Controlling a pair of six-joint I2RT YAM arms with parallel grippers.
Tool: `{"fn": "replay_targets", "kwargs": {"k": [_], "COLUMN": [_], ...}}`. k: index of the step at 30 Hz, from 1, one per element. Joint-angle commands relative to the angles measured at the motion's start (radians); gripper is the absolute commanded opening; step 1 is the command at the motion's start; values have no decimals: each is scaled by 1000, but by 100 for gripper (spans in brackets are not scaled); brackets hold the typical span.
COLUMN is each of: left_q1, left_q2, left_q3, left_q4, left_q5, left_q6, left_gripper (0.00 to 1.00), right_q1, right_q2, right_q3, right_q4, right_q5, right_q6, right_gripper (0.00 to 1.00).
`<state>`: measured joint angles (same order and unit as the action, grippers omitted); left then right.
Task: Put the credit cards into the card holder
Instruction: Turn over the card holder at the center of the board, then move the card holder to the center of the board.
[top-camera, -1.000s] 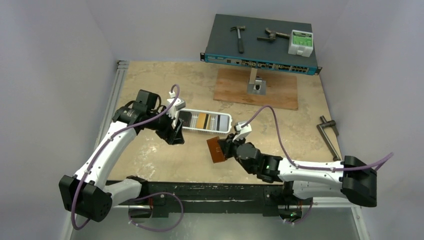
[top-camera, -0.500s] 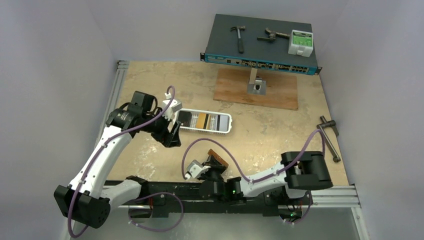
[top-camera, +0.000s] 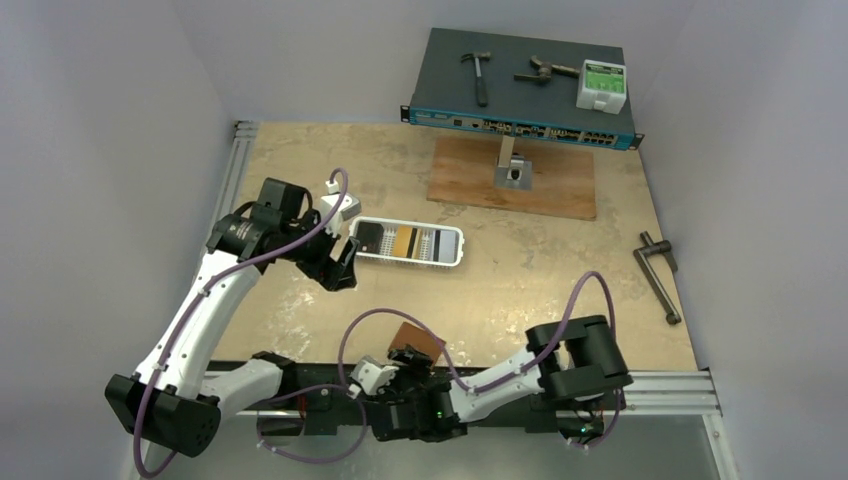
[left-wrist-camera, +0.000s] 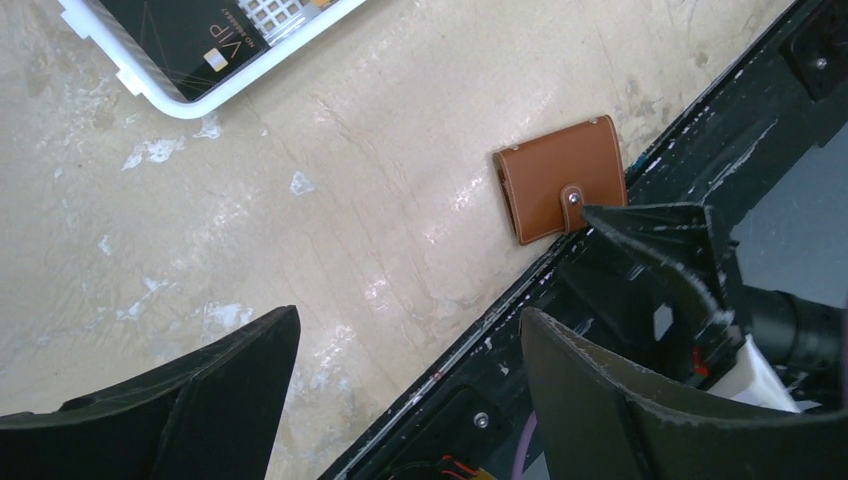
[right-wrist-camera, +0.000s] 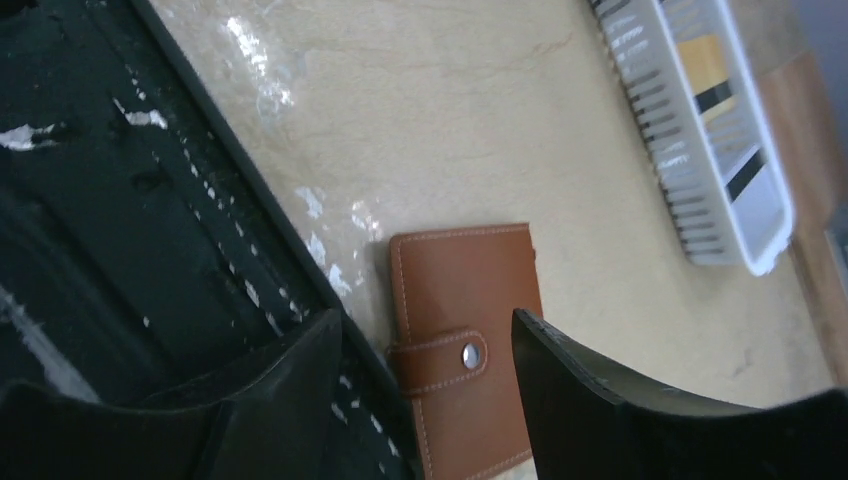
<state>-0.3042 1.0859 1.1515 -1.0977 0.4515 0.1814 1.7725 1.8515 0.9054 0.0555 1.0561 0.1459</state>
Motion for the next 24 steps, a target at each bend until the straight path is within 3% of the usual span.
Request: {"fn": "replay_targets", "kwargs": {"k": [1,6,12,18,24], "left_q1": [-4,-4,-4,-4,-6], "left_q2": [5,6,7,2,13], "left_q3": [37,29,19,-16,-54], "left_q4": [-19,-16,-3,9,16], "left_q5": [-38,-50,-50,-30,8], "left_q6": [31,44,55,93,136], "left_gripper": [82,83,84,85,84], "right_q1": [-7,-74,-205,-436,-549], "right_q2": [-189,-500,-803,-955,-846], "right_q3": [-54,-226,-549,-708,-724], "right_q4": [-168,-231,-105,87,226], "right_q5": [-182,-388,-580,-772,-874], "right_q6": [330,703,1006,1015,989], "right_gripper": [68,68,66,63,62]}}
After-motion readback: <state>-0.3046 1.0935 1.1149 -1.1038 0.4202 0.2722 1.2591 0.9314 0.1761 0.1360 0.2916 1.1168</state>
